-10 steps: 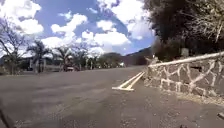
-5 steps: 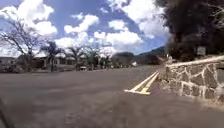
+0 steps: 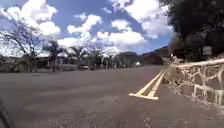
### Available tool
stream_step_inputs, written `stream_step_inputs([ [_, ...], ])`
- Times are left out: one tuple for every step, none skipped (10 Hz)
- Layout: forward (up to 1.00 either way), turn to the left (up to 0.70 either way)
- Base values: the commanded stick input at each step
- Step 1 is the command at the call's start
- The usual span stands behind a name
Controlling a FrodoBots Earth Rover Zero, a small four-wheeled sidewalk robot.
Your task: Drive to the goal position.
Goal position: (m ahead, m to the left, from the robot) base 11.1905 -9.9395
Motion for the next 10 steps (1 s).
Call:
stream_step_inputs([
  [0.50,0.00],
  [0.50,0.00],
  [0.50,0.00],
  [0.50,0.00],
  [0.50,0.00],
  [0.50,0.00],
  [0.50,0.00],
  [0.50,-0.16],
  [0.50,-0.36],
  [0.50,-0.50],
])
